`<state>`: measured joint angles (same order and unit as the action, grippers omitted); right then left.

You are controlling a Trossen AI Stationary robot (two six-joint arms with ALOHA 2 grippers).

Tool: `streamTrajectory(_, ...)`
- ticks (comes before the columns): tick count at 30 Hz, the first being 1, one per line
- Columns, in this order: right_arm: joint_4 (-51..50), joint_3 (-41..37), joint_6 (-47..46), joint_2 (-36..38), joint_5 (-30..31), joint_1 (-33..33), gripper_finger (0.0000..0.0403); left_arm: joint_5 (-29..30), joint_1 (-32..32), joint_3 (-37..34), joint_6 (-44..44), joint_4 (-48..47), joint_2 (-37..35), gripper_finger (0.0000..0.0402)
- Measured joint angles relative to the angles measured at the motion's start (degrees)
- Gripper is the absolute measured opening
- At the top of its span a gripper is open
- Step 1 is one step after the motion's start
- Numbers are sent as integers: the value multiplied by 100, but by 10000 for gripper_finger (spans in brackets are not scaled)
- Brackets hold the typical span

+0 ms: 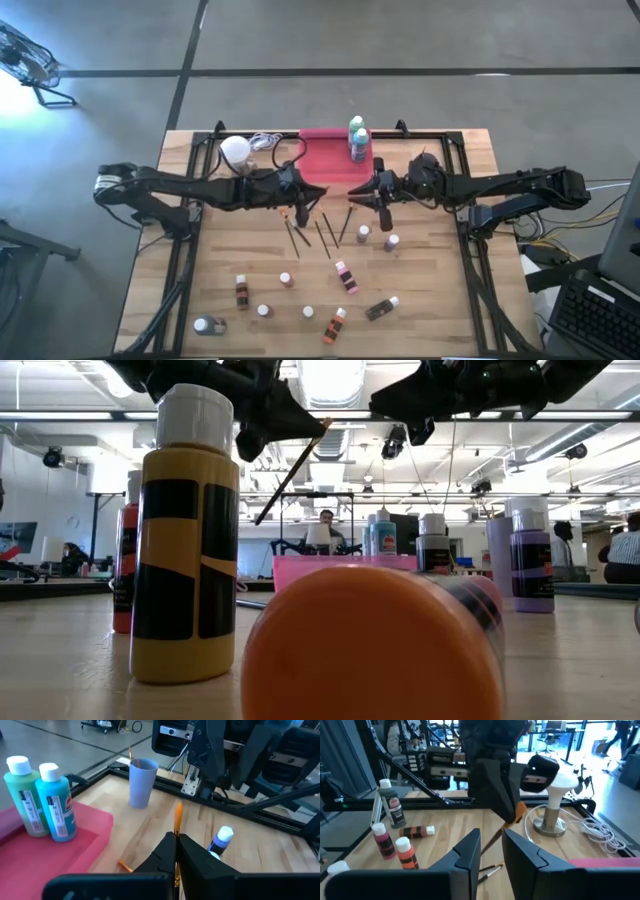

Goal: Pick & Place Paint Supplies
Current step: Put the black gold paint brush into the violet cup

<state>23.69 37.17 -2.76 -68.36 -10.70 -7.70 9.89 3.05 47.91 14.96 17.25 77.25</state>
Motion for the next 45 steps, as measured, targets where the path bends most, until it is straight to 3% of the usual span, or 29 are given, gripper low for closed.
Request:
streamTrajectory(6, 93, 0, -3, 0, 6, -2, 109, -138, 4, -6, -134, 421, 1, 10)
streamTrajectory(13, 197, 0, -201, 0, 9, -2, 135, -598, 2, 67, -971, 969, 352, 9)
streamTrajectory(26, 196, 0, -269, 0, 11, -2, 157, -763, 13, 796, -1345, 979, 1054, 11)
streamTrajectory(45, 287, 0, -263, 2, 17, -4, 42, -780, 22, 853, -1388, 987, 1106, 12)
